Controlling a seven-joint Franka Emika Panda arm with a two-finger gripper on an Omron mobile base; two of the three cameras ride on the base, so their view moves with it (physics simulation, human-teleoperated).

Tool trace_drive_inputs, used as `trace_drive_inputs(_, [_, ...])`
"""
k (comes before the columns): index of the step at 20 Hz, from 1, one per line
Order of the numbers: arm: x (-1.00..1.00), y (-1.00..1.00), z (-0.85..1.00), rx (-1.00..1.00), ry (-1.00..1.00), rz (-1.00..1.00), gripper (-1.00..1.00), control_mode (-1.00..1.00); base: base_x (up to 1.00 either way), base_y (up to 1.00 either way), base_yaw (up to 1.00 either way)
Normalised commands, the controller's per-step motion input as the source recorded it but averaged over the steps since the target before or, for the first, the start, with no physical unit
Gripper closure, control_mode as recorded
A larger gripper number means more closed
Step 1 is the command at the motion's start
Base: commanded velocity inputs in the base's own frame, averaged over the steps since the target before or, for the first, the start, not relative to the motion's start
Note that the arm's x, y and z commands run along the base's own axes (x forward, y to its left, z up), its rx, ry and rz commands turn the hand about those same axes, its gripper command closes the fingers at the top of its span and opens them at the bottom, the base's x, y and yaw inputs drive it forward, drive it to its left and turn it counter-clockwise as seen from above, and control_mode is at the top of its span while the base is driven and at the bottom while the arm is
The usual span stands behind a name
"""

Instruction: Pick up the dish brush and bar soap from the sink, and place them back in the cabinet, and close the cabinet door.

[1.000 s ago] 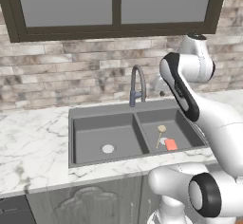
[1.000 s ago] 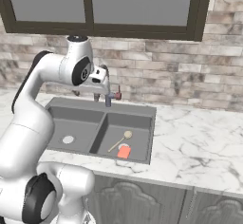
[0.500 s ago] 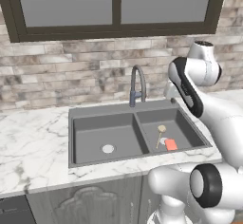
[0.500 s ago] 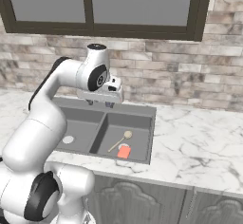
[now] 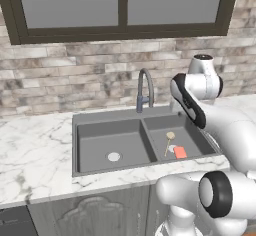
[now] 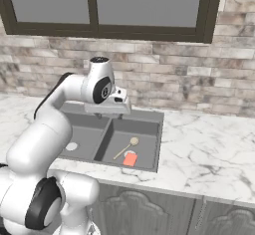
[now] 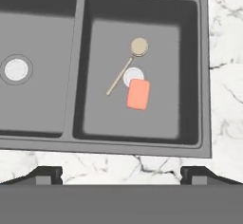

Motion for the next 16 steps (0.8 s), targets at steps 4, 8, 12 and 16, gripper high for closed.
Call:
trace_drive_inputs(4, [0.15,0.0,-0.32,-0.1,0.0,0.0,-1.0,-1.0,0.0,0.0,0.0])
trace_drive_inputs(8, [0.16,-0.02,-0.26,-0.06,0.0,0.0,-1.0,-1.0,0.0,0.0,0.0])
trace_drive_inputs(12, [0.15,-0.11,-0.31,-0.01,0.0,0.0,-1.0,-1.0,0.0,0.0,0.0])
trace_drive_inputs(16, [0.16,-0.18,-0.29,0.0,0.0,0.0,-1.0,-1.0,0.0,0.0,0.0])
